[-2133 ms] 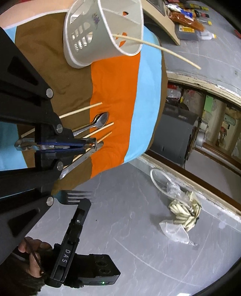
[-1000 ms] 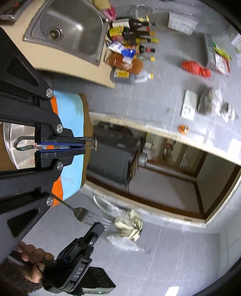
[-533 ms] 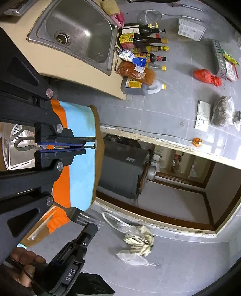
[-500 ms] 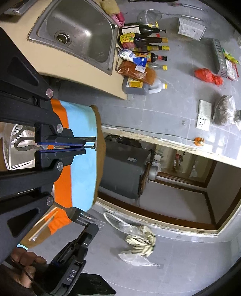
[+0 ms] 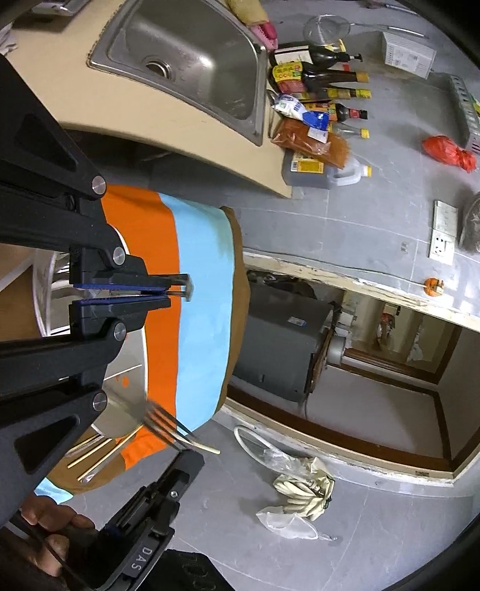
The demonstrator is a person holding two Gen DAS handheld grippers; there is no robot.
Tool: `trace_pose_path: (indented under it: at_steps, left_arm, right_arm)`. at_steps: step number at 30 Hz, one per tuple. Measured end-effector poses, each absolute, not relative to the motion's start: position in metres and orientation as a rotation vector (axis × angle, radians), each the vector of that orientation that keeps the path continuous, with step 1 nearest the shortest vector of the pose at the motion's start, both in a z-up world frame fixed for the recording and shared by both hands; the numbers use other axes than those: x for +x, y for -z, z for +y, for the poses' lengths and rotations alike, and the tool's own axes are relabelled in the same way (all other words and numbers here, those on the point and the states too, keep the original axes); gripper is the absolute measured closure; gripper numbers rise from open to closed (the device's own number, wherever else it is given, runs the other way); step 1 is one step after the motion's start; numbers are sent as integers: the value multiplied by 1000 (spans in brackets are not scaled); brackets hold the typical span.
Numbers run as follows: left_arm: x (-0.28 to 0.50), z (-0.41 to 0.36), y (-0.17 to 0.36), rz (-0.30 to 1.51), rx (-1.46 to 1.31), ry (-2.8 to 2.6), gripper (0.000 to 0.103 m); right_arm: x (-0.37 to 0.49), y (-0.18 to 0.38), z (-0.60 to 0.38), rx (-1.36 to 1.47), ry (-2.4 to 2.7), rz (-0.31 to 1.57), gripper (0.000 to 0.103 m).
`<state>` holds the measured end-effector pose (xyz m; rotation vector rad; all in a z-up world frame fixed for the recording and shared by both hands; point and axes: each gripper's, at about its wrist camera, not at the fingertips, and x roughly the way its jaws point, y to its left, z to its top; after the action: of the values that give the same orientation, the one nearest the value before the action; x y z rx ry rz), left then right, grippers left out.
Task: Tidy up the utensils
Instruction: 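Carry both forks into the white basket and open both tools, then move both tools back down over the spoon and chopsticks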
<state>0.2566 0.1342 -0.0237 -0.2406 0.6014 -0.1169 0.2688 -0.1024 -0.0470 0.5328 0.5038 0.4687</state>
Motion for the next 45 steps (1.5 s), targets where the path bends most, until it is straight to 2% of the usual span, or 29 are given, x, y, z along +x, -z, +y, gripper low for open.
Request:
trace_pose_path:
  at_steps: [2, 6, 7, 10, 12, 14, 17, 21, 23, 25, 34, 45]
  left_arm:
    - [257, 134, 24, 612, -245, 117, 98]
    - [254, 130, 21, 600, -250, 126, 92]
    - [253, 129, 19, 598, -251, 127, 87]
    - [248, 127, 11, 575, -273, 131, 74]
    - [244, 123, 4, 557, -271, 126, 62]
    - [240, 119, -3, 534, -271, 121, 44]
    - [234, 109, -14, 497, -280, 111, 29]
    - [227, 89, -27, 444, -254, 79, 16]
    - [223, 76, -32, 417, -231, 64, 9]
    - [219, 60, -37, 386, -198, 46, 4]
    - [213, -4, -40, 331, -98, 27, 2]
    - [216, -75, -2, 396, -52, 15, 1]
  right_arm:
    - [267, 43, -104, 528, -471, 493, 78]
    - [260, 31, -112, 504, -468, 469, 76]
    - [258, 27, -116, 499, -464, 466, 74]
    - [250, 15, -126, 475, -439, 440, 57]
    - [243, 6, -136, 452, -414, 419, 51]
    - [238, -4, -146, 427, -384, 400, 39]
    - [228, -15, -167, 392, -347, 376, 24]
    - [219, -27, -191, 337, -285, 350, 16]
    - [215, -32, -203, 302, -246, 340, 6]
    - [208, -37, -217, 260, -205, 318, 5]
    - [193, -49, -267, 104, -99, 273, 2]
    - [223, -11, -329, 92, -141, 403, 2]
